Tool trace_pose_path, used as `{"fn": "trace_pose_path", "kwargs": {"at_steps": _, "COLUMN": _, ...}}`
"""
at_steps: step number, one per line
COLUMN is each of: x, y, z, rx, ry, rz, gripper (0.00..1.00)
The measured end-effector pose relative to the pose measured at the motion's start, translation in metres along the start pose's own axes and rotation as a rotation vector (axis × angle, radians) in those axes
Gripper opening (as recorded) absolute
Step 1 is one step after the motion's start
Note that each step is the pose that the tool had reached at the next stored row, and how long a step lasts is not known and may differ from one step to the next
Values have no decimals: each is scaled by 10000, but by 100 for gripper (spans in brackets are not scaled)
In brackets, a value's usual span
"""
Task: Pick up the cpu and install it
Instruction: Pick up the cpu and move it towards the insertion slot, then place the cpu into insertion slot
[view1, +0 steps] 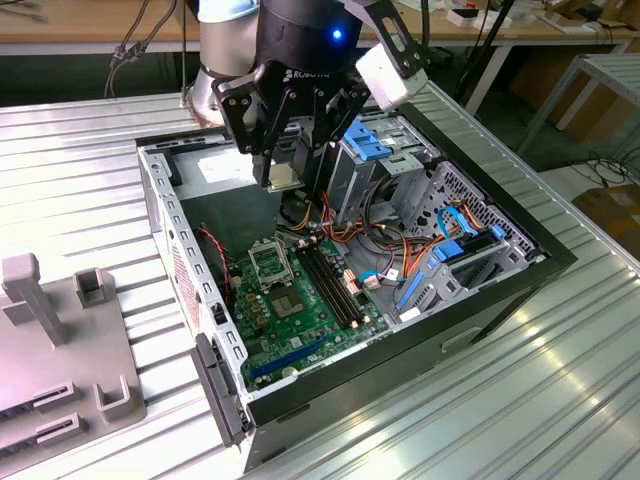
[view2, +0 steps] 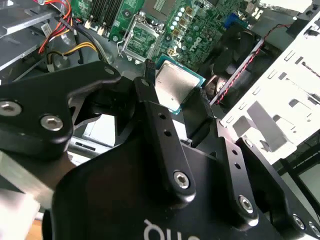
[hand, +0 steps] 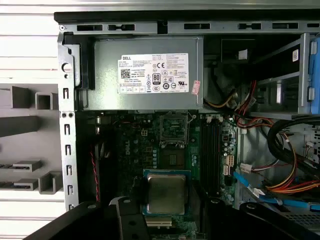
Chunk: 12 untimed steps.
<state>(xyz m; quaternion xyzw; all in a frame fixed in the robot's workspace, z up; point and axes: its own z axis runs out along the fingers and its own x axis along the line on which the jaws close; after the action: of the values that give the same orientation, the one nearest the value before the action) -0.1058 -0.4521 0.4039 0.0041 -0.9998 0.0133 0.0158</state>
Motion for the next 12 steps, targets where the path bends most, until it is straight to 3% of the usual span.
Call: {"fn": "trace_pose_path", "kwargs": {"at_steps": 12, "x": -28, "y": -4, "z": 13, "rx": 0, "ry": -1, "rz": 0, "gripper": 47}}
